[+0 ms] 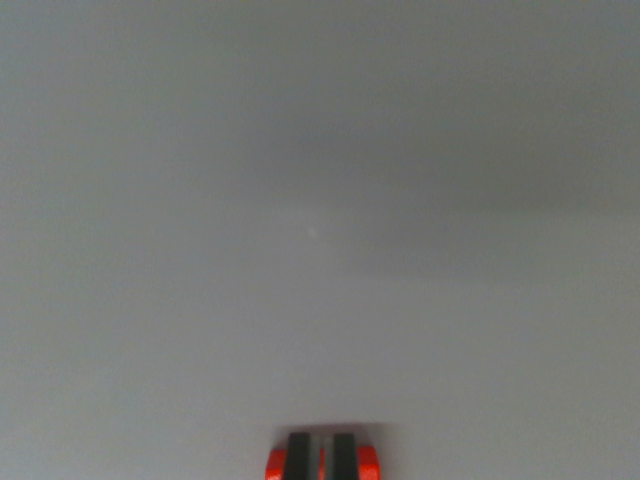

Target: Reach red block

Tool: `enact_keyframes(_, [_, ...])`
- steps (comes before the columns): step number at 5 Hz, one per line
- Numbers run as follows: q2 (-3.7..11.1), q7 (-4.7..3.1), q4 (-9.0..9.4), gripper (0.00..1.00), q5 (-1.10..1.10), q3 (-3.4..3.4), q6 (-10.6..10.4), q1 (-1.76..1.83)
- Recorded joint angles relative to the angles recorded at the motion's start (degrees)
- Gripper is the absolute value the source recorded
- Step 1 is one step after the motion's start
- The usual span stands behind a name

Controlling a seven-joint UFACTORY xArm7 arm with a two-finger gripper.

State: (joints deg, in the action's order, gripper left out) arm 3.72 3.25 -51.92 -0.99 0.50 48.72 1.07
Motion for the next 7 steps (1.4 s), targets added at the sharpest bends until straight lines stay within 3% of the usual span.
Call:
enact_keyframes(1, [0.00, 0.00, 0.00, 0.00, 0.00, 0.00, 0.0, 0.00])
enact_keyframes(2, [0.19, 0.05, 2.18, 0.00, -0.19, 0.01, -2.3, 0.03])
enact_keyframes(3, [0.19, 0.05, 2.18, 0.00, -0.19, 0.01, -2.3, 0.03])
enact_keyframes(4, [0.37, 0.10, 4.37, 0.00, -0.38, 0.03, -4.6, 0.06])
enact_keyframes(5, [0.37, 0.10, 4.37, 0.00, -0.38, 0.03, -4.6, 0.06])
enact_keyframes(6, [0.54, 0.14, 6.40, 0.00, -0.55, 0.04, -6.7, 0.08])
enact_keyframes(7, [0.54, 0.14, 6.40, 0.00, -0.55, 0.04, -6.7, 0.08])
